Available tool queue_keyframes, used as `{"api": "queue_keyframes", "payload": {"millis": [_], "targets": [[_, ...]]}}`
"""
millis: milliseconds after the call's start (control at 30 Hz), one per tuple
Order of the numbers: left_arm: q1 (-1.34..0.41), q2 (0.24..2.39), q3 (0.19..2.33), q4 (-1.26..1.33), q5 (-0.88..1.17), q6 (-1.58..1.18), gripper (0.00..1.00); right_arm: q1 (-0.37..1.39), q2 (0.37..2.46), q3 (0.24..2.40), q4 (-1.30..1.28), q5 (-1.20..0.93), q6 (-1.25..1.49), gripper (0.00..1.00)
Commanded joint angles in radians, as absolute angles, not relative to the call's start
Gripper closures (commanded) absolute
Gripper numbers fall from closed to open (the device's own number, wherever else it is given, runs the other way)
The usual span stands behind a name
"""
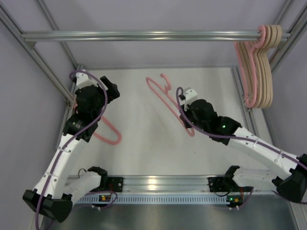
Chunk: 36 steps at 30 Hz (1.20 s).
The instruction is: Organize the hangers
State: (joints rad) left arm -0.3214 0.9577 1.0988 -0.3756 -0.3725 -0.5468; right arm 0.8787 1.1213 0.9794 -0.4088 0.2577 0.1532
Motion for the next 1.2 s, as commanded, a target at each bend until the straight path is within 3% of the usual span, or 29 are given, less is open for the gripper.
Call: {"api": "queue_keyframes", "payload": {"millis": [0, 300, 533, 1167], "targets": [[-0.313, 0.93, 1.053, -0.397, -0.426, -0.437, 0.02, 0.786, 1.013, 1.117, -0.561, 0.186, 0.164, 1.0], [-0.304, 0.931, 0.933, -0.485, -0.347, -0.396, 0.02, 0.464, 0.963, 1.432, -0.779, 0.036, 0.167, 1.0], [-0.304, 0.931, 0.871, -0.506, -0.322, -0.345, 0.02, 0.266, 1.035, 1.552, -0.81, -0.087, 0.204, 1.0], [-0.298, 0.936, 0.833, -0.514, -0.298, -0.327, 0.02, 0.121, 1.178, 1.552, -0.827, -0.202, 0.229, 1.0]]}}
